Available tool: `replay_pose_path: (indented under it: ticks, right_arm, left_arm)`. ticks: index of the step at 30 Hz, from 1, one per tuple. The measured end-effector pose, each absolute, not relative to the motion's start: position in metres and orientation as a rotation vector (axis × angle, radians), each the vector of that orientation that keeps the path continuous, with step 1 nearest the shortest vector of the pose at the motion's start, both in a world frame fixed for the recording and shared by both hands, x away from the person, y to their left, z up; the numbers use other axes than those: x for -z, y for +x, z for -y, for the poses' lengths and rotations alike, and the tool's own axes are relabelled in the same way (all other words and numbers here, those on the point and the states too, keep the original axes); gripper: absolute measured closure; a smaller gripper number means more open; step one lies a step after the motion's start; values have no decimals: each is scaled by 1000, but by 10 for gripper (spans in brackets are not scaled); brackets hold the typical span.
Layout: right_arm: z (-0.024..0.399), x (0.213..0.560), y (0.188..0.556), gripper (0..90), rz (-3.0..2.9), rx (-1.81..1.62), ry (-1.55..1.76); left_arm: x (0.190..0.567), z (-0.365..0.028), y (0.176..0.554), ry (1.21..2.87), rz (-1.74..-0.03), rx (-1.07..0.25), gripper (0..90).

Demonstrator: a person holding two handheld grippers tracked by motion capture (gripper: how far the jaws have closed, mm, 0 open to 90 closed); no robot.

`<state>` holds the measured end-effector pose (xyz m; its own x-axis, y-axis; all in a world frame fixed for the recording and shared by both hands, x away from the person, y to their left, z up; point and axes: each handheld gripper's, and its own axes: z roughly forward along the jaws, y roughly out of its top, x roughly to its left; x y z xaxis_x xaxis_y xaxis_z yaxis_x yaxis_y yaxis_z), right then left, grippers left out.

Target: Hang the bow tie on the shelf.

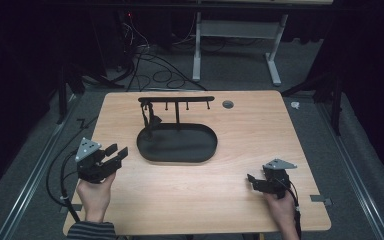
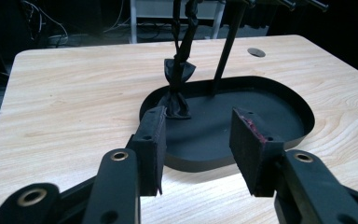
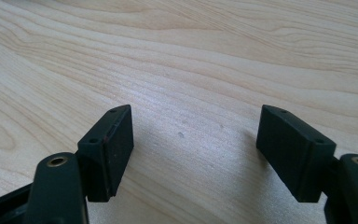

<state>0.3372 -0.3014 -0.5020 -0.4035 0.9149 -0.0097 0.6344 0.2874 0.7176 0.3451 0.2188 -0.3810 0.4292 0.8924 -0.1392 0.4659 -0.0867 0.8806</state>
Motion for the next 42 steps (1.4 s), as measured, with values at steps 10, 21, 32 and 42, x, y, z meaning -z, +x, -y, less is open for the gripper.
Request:
replay_pose_path:
  ticks: [10,21,32,42]
  right_arm:
    - [301,502,337,286,-2140,-897,1390]
    - [301,502,337,287,-2141,-897,1389]
    - [301,502,337,287,-2141,-898,1389]
    - [301,502,337,287,-2141,-898,1389]
  left_arm:
    - [387,-221,340,1710,-1195,-537,562]
    - [397,-220,335,1706,-1207,-511,560]
    - [404,-220,332,1704,-1218,-496,559]
    - [410,-220,329,1703,-1231,-486,557]
